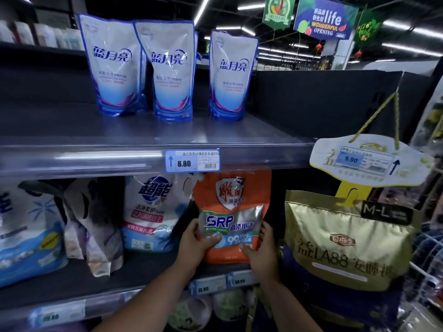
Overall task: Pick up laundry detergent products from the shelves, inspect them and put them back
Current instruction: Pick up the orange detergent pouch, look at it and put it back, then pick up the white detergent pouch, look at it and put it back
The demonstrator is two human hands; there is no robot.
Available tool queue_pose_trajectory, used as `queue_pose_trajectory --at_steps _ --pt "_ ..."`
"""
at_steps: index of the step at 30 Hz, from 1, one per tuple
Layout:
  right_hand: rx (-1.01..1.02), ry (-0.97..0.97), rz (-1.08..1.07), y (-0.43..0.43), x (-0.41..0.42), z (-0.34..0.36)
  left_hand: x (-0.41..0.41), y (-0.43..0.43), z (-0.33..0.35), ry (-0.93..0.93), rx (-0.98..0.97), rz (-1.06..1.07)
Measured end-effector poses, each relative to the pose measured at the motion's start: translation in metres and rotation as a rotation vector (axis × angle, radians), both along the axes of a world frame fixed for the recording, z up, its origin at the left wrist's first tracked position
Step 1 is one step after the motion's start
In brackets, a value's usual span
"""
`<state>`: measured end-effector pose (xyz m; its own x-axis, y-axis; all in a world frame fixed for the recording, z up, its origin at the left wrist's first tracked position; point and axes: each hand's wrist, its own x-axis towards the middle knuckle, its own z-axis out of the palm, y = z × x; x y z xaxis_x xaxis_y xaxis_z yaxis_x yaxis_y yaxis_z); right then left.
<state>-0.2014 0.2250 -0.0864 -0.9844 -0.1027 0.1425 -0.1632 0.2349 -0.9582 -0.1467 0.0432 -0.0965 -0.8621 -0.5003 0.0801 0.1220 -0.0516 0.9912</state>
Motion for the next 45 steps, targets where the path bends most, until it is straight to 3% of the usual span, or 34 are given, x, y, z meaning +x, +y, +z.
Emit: queue_pose_trajectory --at_steps 7,18,23,27,32,45 --pt "0.116 -0.005 -0.011 0.005 0.006 0.005 0.016 -0.004 0.000 -0.067 -0.187 -0.051" --pt "0.087 -0.011 -0.050 0.002 -0.008 0.008 -0.006 0.009 0.003 -0.061 -0.134 0.056" --pt "-0.081 -0.014 -0.177 -0.015 0.032 -0.006 0.025 0.000 0.005 -0.148 -0.065 0.031" --pt "0.006 0.063 0.112 -0.065 0.066 -0.015 0.074 -0.033 0.007 -0.165 0.017 0.171" --pt "-0.056 -0.156 0.465 -0.147 0.068 0.004 0.125 -0.066 0.019 -0.201 0.023 0.270" --pt "-0.145 -0.327 0.256 -0.203 0.018 0.012 0.190 -0.089 0.036 -0.347 0.073 0.245"
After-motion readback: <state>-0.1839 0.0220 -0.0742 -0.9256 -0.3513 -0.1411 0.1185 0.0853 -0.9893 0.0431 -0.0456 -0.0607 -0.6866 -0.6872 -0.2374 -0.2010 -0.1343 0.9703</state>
